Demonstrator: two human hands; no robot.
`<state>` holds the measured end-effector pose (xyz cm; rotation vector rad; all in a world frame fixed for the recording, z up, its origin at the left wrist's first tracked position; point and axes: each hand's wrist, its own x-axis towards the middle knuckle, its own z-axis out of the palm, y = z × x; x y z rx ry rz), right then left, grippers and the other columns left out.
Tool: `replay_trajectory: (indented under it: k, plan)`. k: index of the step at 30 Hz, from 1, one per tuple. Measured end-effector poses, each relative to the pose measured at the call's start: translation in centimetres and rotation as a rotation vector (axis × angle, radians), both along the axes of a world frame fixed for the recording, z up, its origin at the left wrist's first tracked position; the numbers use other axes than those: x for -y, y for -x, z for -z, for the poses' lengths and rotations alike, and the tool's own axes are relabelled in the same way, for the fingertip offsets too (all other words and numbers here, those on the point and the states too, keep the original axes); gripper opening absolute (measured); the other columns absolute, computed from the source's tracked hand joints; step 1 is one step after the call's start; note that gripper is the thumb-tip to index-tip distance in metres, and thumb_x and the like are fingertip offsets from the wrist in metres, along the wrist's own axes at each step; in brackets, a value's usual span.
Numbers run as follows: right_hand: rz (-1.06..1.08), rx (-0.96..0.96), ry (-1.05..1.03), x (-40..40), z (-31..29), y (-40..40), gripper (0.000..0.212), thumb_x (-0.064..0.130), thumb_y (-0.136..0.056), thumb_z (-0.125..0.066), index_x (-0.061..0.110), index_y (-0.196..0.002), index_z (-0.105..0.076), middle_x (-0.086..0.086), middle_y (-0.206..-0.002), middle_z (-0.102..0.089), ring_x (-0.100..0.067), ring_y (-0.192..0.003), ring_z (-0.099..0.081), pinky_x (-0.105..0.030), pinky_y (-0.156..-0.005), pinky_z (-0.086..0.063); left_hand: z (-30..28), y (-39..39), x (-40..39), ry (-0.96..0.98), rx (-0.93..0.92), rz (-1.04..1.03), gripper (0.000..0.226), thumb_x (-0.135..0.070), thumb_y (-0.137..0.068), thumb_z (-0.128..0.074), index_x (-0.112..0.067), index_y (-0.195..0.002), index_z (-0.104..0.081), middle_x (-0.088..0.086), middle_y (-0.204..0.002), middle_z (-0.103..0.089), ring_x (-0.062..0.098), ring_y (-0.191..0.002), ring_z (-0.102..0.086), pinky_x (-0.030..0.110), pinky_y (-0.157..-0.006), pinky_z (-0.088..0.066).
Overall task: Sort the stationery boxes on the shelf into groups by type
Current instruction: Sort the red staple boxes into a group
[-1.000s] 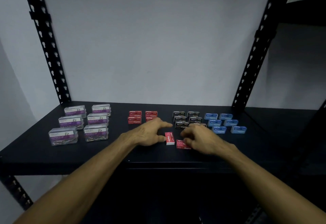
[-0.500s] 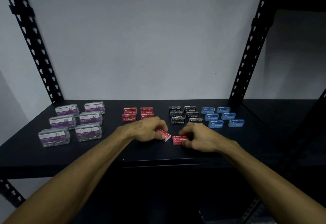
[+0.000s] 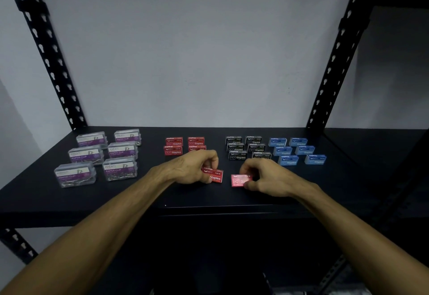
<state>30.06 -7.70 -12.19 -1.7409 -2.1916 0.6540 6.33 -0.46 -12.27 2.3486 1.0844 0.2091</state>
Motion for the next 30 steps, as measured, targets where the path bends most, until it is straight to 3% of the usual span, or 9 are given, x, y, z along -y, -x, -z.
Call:
replay_trajectory:
  k: [5,10,14,17,24,30]
  plan:
    - [0.011,-0.046,-0.022,0.3,0.3,0.1,0.024,0.020,-0.081,-0.076,0.028,-0.093,-0.056,0.000,-0.092,-0.066,-0.015,-0.076,-0.062,-0.038,-0.070,-0.055,0.2,0.3,0.1,-0.026,0.010,-0.003,0.029,-0.012,-0.085,-0.074,-0.024,-0.103,-0.055,-0.002,-0.097,-0.056,0.011,-0.079,-0.052,0.025,-0.070,-0.049]
    - [0.004,-0.046,-0.036,0.4,0.5,0.3,0.020,0.021,-0.082,-0.075,0.028,-0.088,-0.057,0.000,-0.085,-0.068,-0.013,-0.068,-0.060,-0.039,-0.068,-0.054,0.5,0.9,0.4,-0.031,0.007,-0.024,0.036,-0.016,-0.086,-0.072,-0.026,-0.116,-0.055,-0.001,-0.099,-0.056,0.011,-0.080,-0.054,0.031,-0.077,-0.053]
    - [-0.016,-0.023,-0.025,0.2,0.3,0.8,0.012,0.022,-0.086,-0.073,0.029,-0.089,-0.064,0.005,-0.085,-0.069,-0.012,-0.075,-0.065,-0.035,-0.072,-0.057,0.7,1.0,0.7,-0.081,0.012,-0.023,0.023,-0.027,-0.089,-0.071,-0.025,-0.111,-0.064,-0.008,-0.094,-0.062,0.006,-0.079,-0.057,0.019,-0.069,-0.045]
    - [-0.023,-0.008,-0.007,0.0,0.1,1.3,0.012,0.020,-0.086,-0.071,0.029,-0.089,-0.064,0.004,-0.085,-0.069,-0.009,-0.073,-0.064,-0.029,-0.068,-0.054,0.7,1.2,0.9,-0.106,0.007,-0.043,0.019,-0.028,-0.091,-0.069,-0.021,-0.108,-0.068,-0.013,-0.087,-0.062,0.000,-0.074,-0.057,0.012,-0.063,-0.040]
    - [-0.031,0.033,-0.051,-1.2,-0.2,3.0,0.007,0.020,-0.087,-0.068,0.026,-0.090,-0.066,0.005,-0.081,-0.069,-0.006,-0.070,-0.062,-0.023,-0.061,-0.048,-1.0,3.7,0.0,-0.089,-0.081,-0.080,0.013,-0.025,-0.089,-0.071,-0.022,-0.101,-0.069,-0.010,-0.094,-0.067,0.003,-0.084,-0.063,0.018,-0.069,-0.048]
    - [-0.051,0.036,-0.098,-3.2,-0.5,5.3,0.007,0.018,-0.087,-0.066,0.023,-0.091,-0.065,0.005,-0.083,-0.068,-0.008,-0.074,-0.063,-0.025,-0.066,-0.050,-2.2,6.6,-1.7,-0.135,-0.113,-0.177,0.010,-0.024,-0.087,-0.072,-0.023,-0.096,-0.068,-0.010,-0.096,-0.067,0.006,-0.088,-0.064,0.021,-0.075,-0.051]
